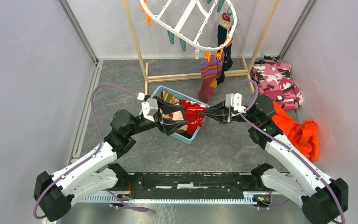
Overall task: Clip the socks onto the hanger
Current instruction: Pick up the sock from the bin.
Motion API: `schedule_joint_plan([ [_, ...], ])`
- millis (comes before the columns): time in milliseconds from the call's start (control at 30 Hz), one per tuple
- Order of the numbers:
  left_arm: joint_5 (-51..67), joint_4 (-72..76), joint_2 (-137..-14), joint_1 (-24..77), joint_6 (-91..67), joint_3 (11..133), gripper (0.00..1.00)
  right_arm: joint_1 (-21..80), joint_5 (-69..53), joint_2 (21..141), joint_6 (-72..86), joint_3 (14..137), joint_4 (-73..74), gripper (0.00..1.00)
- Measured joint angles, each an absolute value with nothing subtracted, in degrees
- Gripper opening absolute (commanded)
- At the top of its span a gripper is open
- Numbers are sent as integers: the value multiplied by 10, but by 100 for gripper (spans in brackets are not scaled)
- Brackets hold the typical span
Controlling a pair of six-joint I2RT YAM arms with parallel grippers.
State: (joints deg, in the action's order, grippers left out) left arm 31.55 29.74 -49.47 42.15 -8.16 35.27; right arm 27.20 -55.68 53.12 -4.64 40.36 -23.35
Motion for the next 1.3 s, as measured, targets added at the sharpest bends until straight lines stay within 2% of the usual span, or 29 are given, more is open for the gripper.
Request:
schedule_joint_plan([
  [200, 311, 342, -524, 422, -116, 353, 56, 272, -577, 531, -94, 404, -217, 0],
  [400, 316, 368, -564, 422, -151, 353, 37, 272, -580, 531, -104, 404, -216, 0],
  [533, 320, 379, -574, 422, -163, 354, 29, 272, -580, 531, -105, 404, -216, 0],
  [800, 326, 395, -578, 422, -168, 361, 25, 272, -580, 531, -105, 403, -216, 0],
  [833, 328, 396, -578, 422, -168, 361, 21, 272, -580, 531, -105, 404, -216, 0],
  [900, 334, 397, -579, 422, -171, 361, 7, 272, -580, 531, -104, 403, -216, 2],
  [967, 339, 397, -582, 422, -175, 361, 2, 272, -580, 531, -104, 403, -216, 10],
  [1067, 346, 395, -584, 422, -176, 361, 2, 272, -580, 531, -101, 404, -213, 32],
  [1200, 328, 378, -575, 422, -172, 362, 2, 271, -572, 535, -113, 410, -181, 54],
  [1300, 286, 350, -551, 422, -152, 362, 2, 268, -562, 548, -153, 445, -117, 83],
])
